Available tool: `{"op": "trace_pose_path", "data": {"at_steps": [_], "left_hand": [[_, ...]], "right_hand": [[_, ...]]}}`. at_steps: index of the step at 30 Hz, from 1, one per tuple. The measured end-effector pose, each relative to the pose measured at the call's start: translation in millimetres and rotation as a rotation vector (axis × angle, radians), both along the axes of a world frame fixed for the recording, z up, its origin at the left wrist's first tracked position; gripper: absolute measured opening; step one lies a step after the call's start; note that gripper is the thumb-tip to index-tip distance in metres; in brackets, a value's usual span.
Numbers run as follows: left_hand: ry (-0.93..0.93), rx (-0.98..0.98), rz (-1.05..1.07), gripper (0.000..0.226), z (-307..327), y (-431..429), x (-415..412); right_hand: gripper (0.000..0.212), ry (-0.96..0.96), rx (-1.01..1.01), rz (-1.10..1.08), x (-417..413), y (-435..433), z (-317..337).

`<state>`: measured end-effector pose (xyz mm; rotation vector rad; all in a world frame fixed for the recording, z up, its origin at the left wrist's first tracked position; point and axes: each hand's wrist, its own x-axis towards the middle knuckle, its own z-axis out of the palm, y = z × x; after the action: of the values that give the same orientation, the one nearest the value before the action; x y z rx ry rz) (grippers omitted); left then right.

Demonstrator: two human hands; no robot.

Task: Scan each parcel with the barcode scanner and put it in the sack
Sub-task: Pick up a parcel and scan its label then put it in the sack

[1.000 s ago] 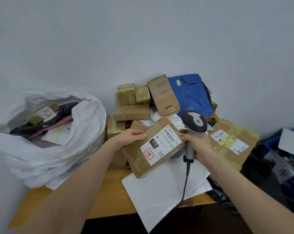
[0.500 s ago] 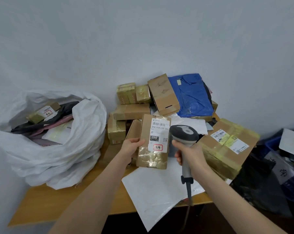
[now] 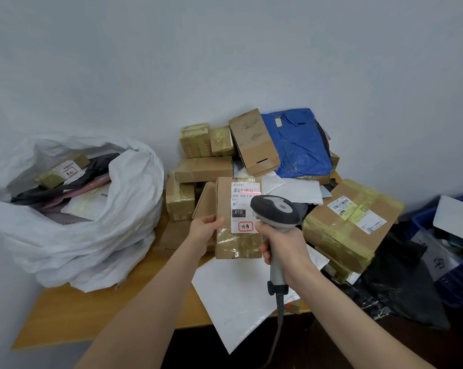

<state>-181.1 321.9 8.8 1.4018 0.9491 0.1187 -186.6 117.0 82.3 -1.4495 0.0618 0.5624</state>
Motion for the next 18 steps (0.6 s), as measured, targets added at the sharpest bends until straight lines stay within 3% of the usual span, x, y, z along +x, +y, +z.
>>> {"op": "trace_pose_path", "data": {"at_steps": [18], "left_hand": [[-0.004,0.017,0.002,0.043,-2.0,1.4,-2.9]], "right_hand": [[0.017,-0.029,-0.010,0.026,-3.3,-3.1,6.0]]}}
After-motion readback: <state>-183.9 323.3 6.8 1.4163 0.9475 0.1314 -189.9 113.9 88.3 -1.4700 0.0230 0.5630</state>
